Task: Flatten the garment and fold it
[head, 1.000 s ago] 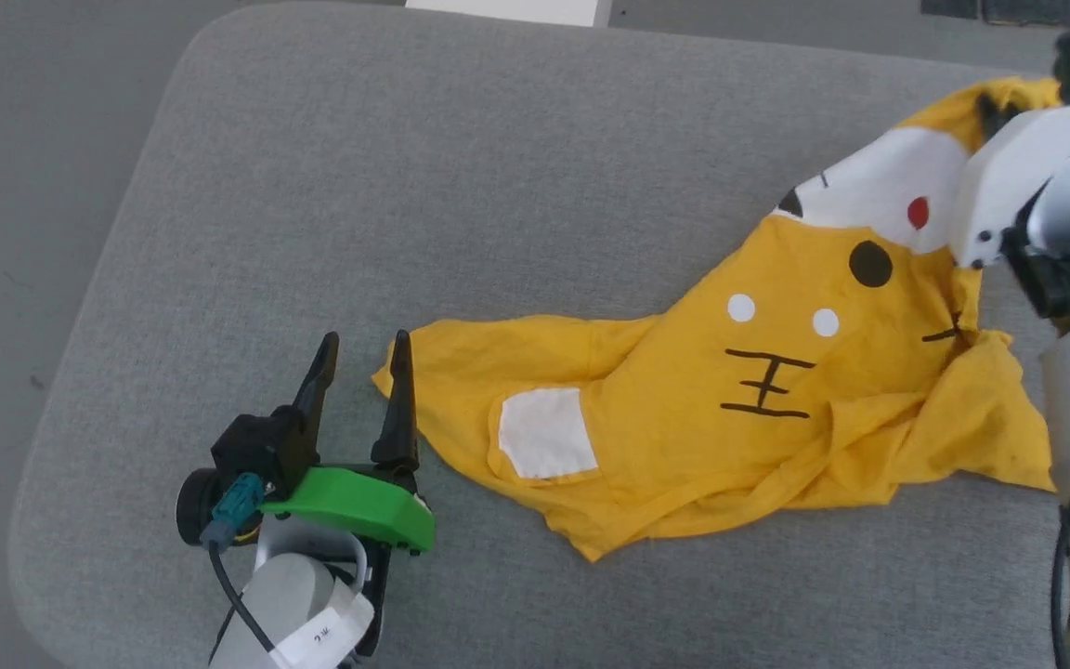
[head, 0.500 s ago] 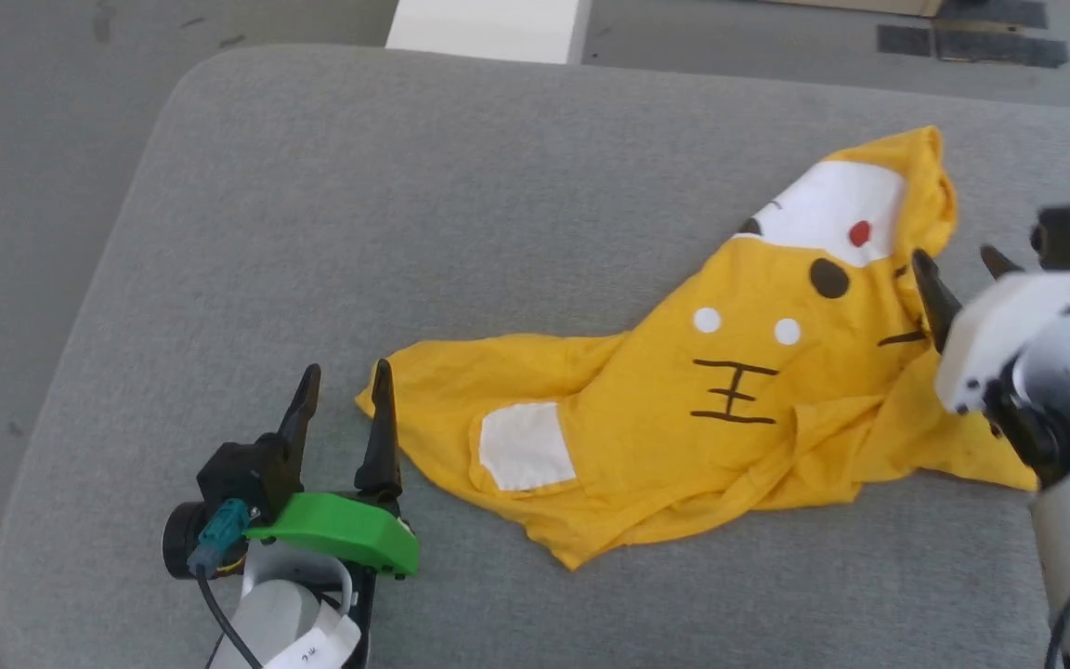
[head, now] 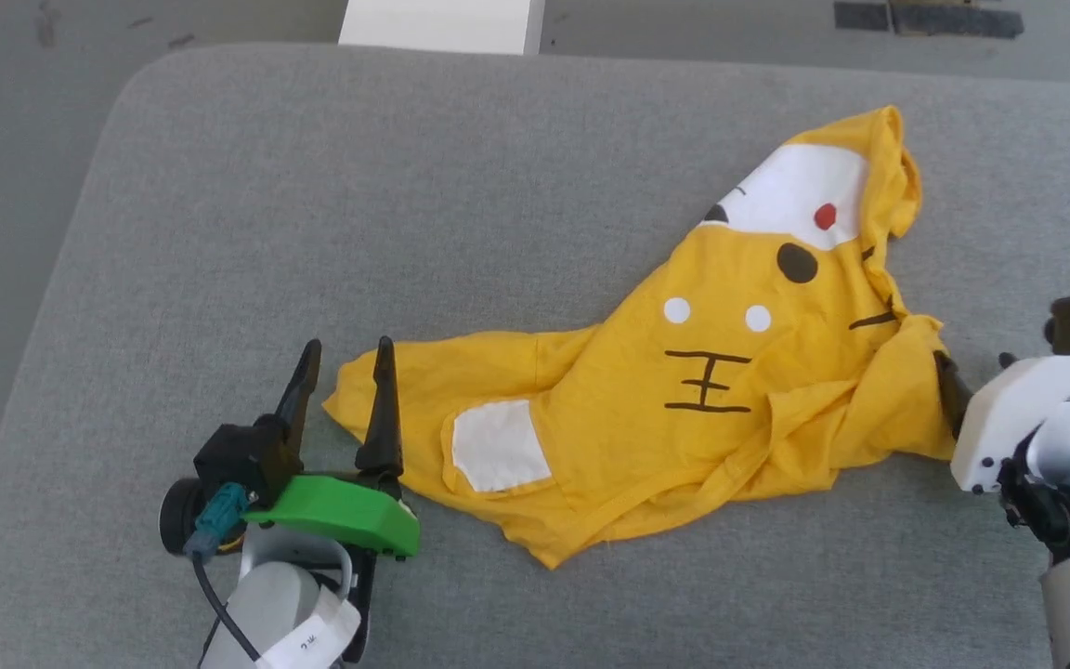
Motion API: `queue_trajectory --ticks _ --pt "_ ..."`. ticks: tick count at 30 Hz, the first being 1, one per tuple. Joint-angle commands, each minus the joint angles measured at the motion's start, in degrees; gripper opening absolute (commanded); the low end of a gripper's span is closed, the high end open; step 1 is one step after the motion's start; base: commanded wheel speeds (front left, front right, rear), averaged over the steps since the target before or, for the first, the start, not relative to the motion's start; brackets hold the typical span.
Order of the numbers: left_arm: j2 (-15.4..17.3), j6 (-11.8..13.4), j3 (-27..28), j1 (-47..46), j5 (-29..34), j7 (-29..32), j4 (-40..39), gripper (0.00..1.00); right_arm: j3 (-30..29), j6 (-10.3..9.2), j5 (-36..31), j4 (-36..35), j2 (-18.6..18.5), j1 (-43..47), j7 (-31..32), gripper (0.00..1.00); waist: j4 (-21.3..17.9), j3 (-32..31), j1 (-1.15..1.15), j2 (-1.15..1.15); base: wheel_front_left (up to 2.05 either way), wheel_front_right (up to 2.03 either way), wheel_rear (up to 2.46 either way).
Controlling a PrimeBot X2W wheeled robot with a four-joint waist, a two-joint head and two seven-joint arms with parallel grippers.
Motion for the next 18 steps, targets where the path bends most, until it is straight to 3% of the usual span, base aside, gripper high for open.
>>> queue_trajectory --ticks 1,3,4,5,6,7,12,18 --pt "-0.12 -0.13 0.23 -0.70 0.75 -0.27 -0.24 1.00 0.82 -0.08 -0.32 1.02 -0.14 -1.38 1.35 1.00 0.96 1.52 0.00 0.00 0.00 0.00 0.00" --pt "-0.12 -0.10 0.30 -0.85 0.75 -0.27 -0.29 1.00 2.75 -0.08 -0.58 2.57 -1.03 -2.30 3.52 1.00 1.28 2.14 0.00 0.00 0.00 0.00 0.00" --pt "-0.12 -0.07 0.36 -0.92 0.70 -0.27 -0.28 1.00 4.25 -0.08 -0.64 3.31 -1.66 -2.61 4.86 0.90 1.38 2.32 0.00 0.00 0.00 0.00 0.00" --pt "-0.12 -0.05 0.38 -0.95 0.65 -0.27 -0.24 1.00 5.52 -0.08 -0.50 3.69 -2.13 -2.76 5.84 0.46 1.43 2.41 0.00 0.00 0.00 0.00 0.00" --pt "-0.12 -0.02 0.40 -0.96 0.60 -0.27 -0.18 1.00 6.93 -0.08 0.02 3.88 -2.65 -2.88 6.79 0.28 1.46 2.45 0.00 0.00 0.00 0.00 0.00" --pt "-0.12 0.05 0.42 -0.91 0.55 -0.27 -0.17 1.00 8.01 -0.08 0.80 3.74 -3.09 -2.96 7.18 0.02 1.44 2.43 0.00 0.00 0.00 0.00 0.00" --pt "-0.12 0.31 0.68 -0.30 0.30 -0.27 0.19 1.00 10.28 -0.08 3.09 1.97 -4.72 -2.26 5.58 0.00 0.49 1.31 0.00 0.00 0.00 0.00 0.00" --pt "-0.12 0.24 0.75 0.64 0.18 -0.27 1.12 1.00 3.90 -0.08 0.82 -3.26 -3.75 0.73 -3.79 0.00 -1.27 -2.05 0.00 0.00 0.00 0.00 0.00"
